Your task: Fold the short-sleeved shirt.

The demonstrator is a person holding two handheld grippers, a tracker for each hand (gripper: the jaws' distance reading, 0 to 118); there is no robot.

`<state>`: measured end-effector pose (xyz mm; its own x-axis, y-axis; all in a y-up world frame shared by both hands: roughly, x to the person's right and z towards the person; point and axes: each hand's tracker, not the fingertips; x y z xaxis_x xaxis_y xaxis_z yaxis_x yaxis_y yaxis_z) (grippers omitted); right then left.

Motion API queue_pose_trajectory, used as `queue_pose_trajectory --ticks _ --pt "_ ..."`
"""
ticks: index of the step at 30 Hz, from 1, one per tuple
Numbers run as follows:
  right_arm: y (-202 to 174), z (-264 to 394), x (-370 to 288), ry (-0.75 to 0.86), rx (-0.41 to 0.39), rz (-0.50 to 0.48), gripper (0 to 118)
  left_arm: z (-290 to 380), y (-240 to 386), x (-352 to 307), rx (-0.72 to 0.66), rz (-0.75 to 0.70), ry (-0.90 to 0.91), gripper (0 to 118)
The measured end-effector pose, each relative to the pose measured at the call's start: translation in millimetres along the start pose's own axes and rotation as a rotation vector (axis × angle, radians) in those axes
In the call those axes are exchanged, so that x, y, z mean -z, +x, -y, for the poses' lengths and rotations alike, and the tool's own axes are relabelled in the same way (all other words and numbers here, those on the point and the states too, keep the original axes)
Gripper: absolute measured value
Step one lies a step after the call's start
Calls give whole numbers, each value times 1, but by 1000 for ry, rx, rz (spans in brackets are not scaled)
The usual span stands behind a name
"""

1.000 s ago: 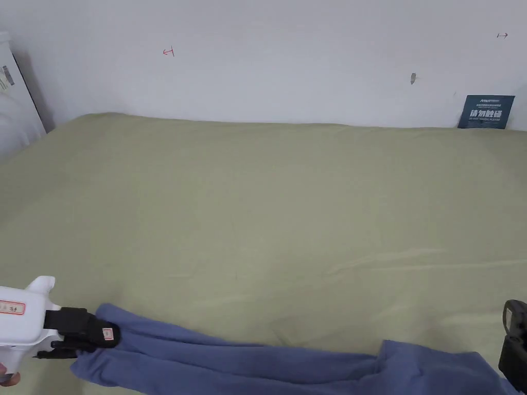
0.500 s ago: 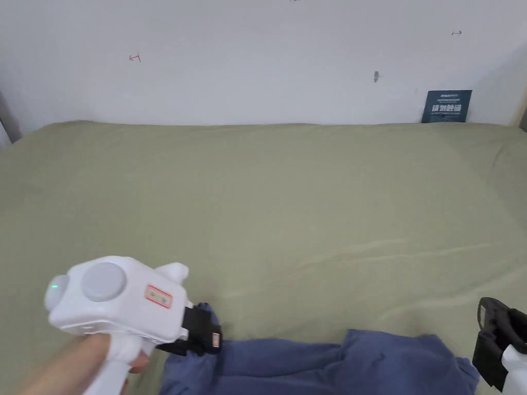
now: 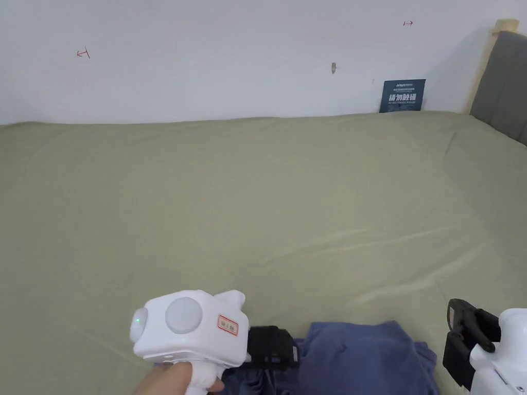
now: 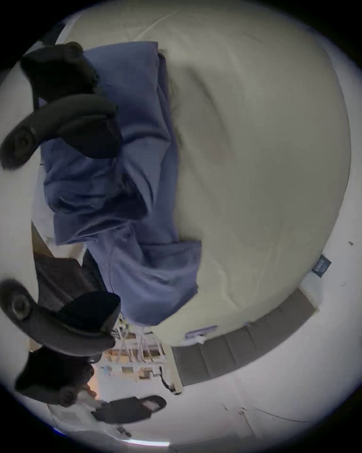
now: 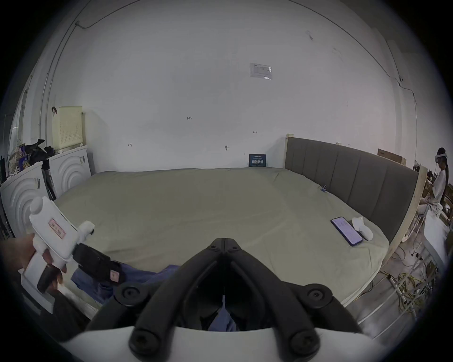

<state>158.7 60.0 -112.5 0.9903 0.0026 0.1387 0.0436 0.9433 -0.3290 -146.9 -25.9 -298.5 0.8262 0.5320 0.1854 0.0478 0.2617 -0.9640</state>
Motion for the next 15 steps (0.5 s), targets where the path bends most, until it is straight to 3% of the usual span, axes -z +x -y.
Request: queue_pose_trajectory --ticks 1,2,3,5,10,15 --pt "0 1 1 -5 4 -5 2 1 -5 -10 -8 -10 20 108" --pt "-1 2 3 -10 7 -11 2 3 -13 -24 -21 -3 56 93" --pt "-2 3 4 -11 9 -12 2 3 -11 -33 -34 15 88 68" --pt "-6 4 6 -15 9 -19 2 9 -30 -51 -84 24 121 0" --pt "-14 6 11 -30 -2 -47 2 16 -61 -49 -92 -42 85 0" --pt "-17 6 11 -34 -11 -54 2 23 -51 4 -121 92 -1 0"
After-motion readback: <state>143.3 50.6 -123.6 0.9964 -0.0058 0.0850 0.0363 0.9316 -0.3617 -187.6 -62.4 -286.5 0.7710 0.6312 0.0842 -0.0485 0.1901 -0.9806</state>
